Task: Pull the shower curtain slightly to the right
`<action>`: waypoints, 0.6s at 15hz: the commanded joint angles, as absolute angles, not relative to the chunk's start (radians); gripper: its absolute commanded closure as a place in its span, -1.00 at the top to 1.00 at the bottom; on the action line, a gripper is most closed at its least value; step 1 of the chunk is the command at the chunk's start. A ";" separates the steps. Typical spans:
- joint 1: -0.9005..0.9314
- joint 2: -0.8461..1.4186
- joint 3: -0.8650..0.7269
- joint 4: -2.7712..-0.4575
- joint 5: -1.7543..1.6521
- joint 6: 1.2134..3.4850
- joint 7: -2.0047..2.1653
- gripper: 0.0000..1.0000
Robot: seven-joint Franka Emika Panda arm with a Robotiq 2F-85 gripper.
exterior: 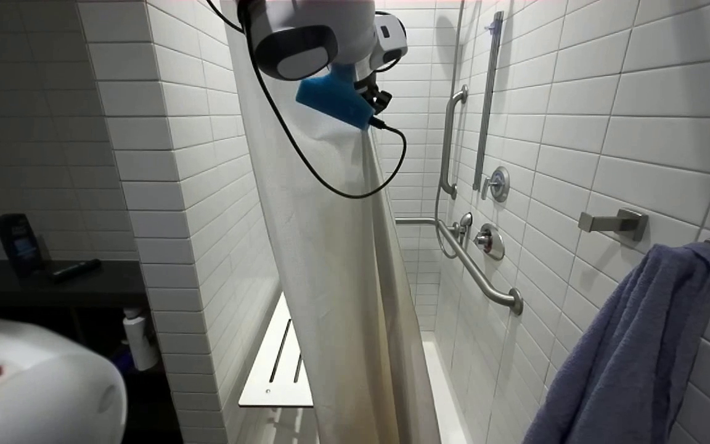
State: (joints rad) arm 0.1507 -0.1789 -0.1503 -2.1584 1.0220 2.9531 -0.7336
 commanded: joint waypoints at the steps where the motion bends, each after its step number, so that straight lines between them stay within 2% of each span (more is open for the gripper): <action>1: 0.152 -0.206 -0.157 -2.160 1.004 2.878 -0.768 0.24; 6: 0.145 -0.215 -0.163 -2.157 0.992 2.798 -0.790 0.94; 9: 0.140 -0.224 -0.175 -2.158 0.955 2.719 -0.786 1.00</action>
State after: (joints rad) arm 0.1504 -0.2034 -0.1633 -2.1584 0.9951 2.7981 -0.7780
